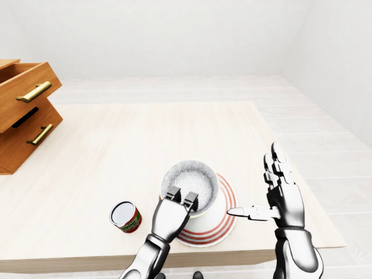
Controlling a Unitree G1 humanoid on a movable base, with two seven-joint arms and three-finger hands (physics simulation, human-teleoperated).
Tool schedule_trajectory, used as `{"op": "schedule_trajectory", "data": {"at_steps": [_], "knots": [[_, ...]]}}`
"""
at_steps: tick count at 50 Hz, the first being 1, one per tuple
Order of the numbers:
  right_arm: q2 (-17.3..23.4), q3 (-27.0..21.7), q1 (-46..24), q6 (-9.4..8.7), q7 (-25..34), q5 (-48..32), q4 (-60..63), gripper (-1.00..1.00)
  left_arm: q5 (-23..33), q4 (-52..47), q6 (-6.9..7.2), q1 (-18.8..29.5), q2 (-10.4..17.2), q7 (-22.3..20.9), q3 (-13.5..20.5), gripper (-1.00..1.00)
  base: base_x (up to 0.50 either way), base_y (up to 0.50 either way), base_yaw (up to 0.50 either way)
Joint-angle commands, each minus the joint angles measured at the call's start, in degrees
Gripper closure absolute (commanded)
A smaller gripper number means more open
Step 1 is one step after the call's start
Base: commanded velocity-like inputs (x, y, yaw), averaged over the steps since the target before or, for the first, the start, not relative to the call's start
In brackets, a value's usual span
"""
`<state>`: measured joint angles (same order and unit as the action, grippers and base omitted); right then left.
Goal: Put the bowl on the plate.
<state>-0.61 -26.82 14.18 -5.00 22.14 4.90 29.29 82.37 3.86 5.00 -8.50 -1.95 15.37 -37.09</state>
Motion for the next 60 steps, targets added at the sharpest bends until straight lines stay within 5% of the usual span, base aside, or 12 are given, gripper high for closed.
{"op": "schedule_trajectory", "data": {"at_steps": [1, 60], "knots": [[0.0, 0.1, -0.1, 0.00, 0.0, -0.1, -0.3, -1.00, -0.9, 1.3, 0.00, 0.5, -0.4, 3.1, 0.4, 1.00, 0.00, 0.00, 0.00], [0.7, -0.1, -0.6, 0.00, -0.3, 0.4, -1.6, -1.00, 0.0, 13.2, 0.00, 3.2, -3.6, 7.6, 2.2, 1.00, 0.00, 0.00, 0.00]]}}
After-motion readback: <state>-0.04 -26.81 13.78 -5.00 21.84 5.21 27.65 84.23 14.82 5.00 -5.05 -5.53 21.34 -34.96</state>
